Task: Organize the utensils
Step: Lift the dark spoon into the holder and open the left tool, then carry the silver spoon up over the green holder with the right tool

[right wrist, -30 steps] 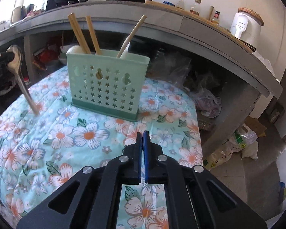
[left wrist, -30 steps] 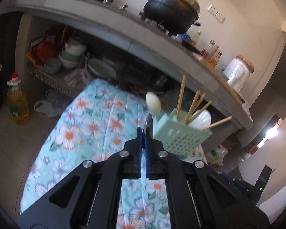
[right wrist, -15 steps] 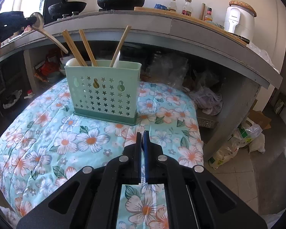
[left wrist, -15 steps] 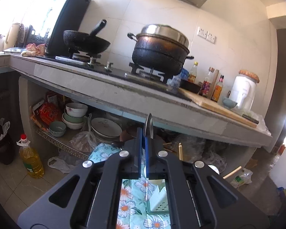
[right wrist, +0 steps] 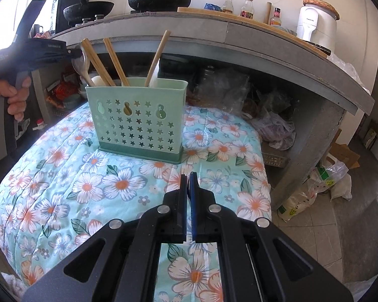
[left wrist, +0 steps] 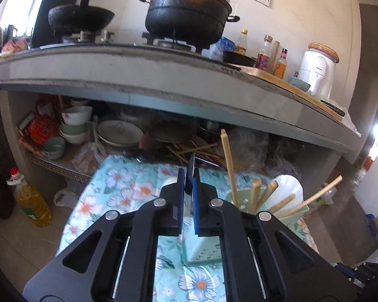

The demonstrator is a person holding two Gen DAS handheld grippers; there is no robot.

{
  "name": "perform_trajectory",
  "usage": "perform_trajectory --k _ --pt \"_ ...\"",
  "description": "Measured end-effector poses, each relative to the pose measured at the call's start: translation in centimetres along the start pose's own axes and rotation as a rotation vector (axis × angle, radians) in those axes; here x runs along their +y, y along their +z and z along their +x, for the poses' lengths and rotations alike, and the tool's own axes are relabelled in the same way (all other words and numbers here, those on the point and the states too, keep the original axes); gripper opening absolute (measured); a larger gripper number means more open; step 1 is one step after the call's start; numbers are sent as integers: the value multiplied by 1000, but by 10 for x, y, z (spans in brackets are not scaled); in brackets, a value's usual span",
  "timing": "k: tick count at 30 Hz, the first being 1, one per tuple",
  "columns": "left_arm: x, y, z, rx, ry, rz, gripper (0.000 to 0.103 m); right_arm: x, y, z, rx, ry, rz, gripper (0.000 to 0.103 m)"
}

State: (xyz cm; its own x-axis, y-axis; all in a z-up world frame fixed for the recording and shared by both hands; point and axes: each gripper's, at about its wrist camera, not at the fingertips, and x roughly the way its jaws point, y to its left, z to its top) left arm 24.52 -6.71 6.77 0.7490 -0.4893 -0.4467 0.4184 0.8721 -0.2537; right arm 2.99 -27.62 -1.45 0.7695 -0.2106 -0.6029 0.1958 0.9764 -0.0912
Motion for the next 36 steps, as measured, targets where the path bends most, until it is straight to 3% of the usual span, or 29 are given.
perform_trajectory --k 3,7,15,20,29,36 --pt "6 -7 0 16 -59 -46 10 0 0 0 0 -1 0 2" --pt "12 -12 -7 2 -104 -90 24 -2 0 -1 -3 -3 10 3" --pt "22 -28 -37 2 -122 -119 49 -21 8 -11 -34 35 78 3" --pt "23 -64 -51 78 -129 -99 58 -32 32 -29 -105 77 99 2" --pt "21 -124 -65 202 -139 -86 62 -63 104 -52 -306 389 240 2" --pt "29 -129 -73 199 -111 -90 62 -69 148 -43 -387 516 305 2"
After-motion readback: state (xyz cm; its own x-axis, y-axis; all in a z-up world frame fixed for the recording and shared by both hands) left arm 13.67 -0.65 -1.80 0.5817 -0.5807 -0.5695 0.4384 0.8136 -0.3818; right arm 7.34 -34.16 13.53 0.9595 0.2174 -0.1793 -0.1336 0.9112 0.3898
